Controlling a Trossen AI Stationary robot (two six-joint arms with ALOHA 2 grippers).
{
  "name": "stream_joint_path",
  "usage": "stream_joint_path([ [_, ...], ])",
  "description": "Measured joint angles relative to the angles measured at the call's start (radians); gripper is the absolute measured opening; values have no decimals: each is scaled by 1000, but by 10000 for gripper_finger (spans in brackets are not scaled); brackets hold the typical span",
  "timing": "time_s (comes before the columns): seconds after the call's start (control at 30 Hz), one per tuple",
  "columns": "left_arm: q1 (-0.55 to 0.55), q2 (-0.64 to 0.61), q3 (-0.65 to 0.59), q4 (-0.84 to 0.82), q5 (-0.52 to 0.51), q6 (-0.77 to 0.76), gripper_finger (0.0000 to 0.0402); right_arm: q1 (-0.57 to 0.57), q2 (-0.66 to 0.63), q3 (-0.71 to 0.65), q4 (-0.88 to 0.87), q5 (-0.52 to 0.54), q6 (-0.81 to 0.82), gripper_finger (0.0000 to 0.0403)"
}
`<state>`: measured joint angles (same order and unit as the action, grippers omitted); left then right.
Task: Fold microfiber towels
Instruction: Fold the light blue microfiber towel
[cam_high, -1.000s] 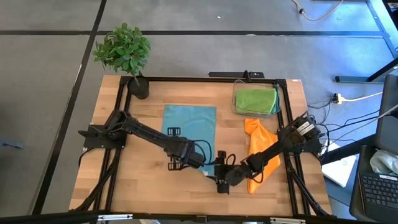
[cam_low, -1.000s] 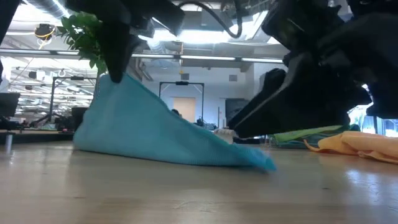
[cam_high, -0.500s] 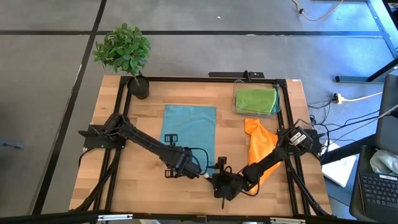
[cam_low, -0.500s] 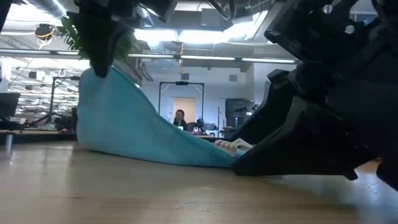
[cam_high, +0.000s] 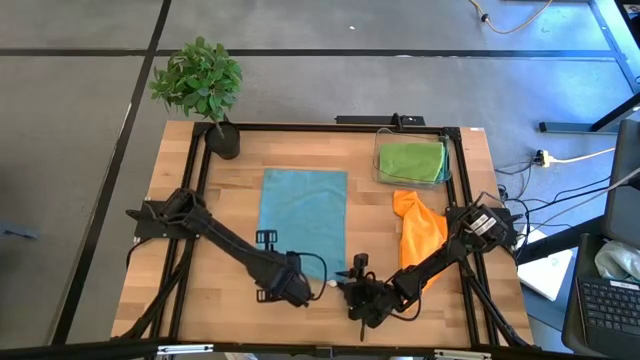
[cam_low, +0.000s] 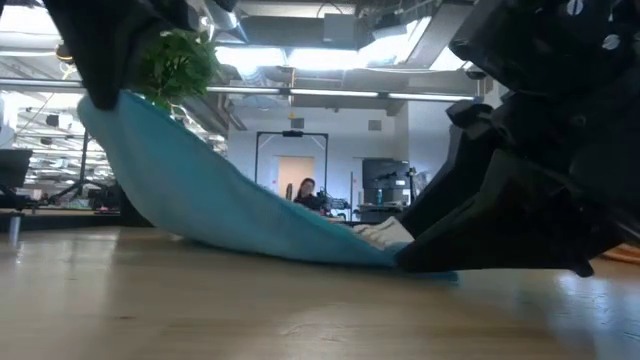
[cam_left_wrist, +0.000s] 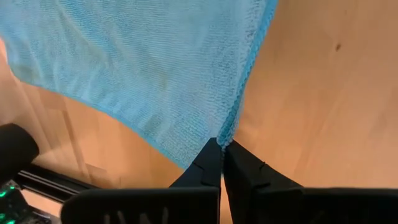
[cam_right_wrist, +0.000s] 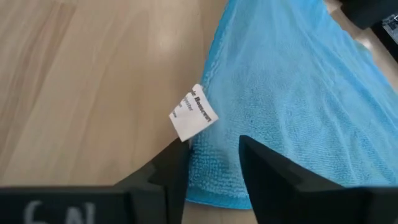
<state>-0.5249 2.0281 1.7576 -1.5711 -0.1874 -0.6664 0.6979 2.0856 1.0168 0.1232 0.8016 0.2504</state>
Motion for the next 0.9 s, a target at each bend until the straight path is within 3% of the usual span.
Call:
stream_joint_path([
  [0.37,-42,-36,0,0,10,-66,1,1,2,-1,-19,-23,-20,88],
  [0.6,-53,-44,0,0,11,-87,1,0,-8,-3,-28,-43,-25,11],
  [0.77,-54,-44,0,4,0,-86,1,6,-73,-11,-98,-49,-117,14],
  [0.9,-54,-44,0,-3,-100,-41,1,4,-154,-13,-195,32,-208,7],
])
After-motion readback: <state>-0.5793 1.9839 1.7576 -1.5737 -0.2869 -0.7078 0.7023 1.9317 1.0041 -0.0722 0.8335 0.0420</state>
